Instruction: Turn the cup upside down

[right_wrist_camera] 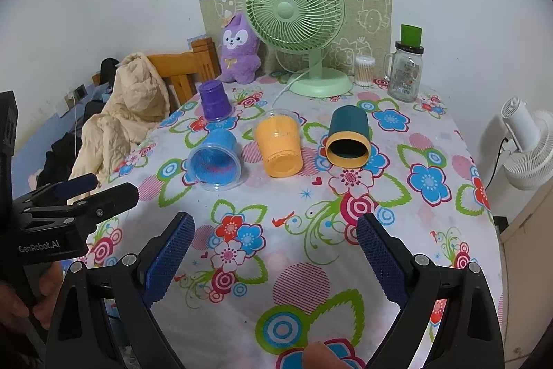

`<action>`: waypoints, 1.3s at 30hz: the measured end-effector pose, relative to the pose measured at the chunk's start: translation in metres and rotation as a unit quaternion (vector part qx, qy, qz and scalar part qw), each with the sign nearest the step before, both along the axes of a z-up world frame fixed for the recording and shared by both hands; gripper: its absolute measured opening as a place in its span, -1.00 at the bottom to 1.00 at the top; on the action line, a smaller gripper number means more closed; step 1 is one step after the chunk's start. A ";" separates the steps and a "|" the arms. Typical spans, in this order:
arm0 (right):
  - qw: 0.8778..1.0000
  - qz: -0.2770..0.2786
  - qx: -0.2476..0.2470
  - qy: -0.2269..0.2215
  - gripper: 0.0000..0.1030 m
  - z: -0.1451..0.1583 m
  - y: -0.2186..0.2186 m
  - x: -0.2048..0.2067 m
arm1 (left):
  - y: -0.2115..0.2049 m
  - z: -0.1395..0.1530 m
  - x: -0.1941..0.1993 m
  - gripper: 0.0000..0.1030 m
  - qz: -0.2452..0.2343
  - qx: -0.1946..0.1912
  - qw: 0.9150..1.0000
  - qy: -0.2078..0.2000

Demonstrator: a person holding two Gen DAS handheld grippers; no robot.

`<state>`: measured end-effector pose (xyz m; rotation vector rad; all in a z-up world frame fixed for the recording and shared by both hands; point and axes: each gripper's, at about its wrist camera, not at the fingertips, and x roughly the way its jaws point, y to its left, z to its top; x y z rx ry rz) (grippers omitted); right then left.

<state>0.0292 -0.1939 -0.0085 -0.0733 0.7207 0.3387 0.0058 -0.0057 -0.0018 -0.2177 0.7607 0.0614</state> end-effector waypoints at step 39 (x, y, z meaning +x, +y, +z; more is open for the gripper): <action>0.999 -0.008 -0.002 0.039 0.87 -0.023 -0.001 0.027 | 0.006 -0.027 0.018 1.00 -0.005 -0.007 0.999 0.046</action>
